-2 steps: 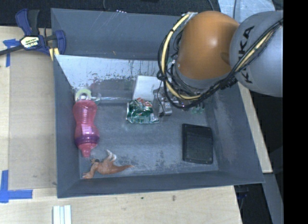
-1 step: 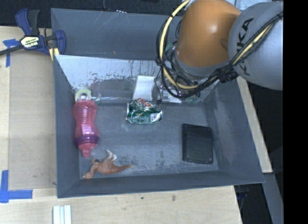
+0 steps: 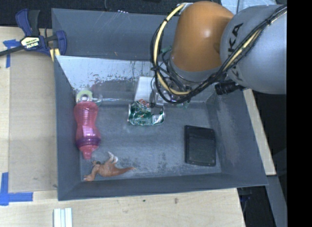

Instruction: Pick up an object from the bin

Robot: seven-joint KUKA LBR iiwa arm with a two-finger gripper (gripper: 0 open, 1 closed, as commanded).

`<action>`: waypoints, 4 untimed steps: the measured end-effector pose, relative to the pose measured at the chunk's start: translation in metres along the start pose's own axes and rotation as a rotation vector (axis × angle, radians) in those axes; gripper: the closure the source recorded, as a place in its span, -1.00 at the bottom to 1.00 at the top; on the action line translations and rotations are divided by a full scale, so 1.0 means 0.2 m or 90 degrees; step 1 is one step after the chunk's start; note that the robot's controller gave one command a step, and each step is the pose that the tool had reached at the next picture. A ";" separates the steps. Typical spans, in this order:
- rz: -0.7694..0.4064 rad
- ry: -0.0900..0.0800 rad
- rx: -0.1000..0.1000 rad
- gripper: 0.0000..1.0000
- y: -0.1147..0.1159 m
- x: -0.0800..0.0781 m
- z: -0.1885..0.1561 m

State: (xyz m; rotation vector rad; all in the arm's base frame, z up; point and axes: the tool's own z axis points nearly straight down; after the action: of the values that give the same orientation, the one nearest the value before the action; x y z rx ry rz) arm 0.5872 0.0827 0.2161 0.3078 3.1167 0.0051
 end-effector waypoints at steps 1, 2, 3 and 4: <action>-0.151 -0.008 0.000 1.00 -0.11 0.22 0.08; -0.134 -0.005 0.000 1.00 -0.04 0.25 0.20; -0.033 -0.007 -0.002 1.00 -0.06 0.09 0.25; -0.186 -0.008 0.000 1.00 -0.04 0.05 0.36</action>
Offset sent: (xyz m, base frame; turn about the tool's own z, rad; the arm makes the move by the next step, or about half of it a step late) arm -0.0307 0.0258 -0.0662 -0.0455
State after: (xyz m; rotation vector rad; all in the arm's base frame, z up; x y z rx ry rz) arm 0.5758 0.0777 0.1447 -0.1479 3.1160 0.0011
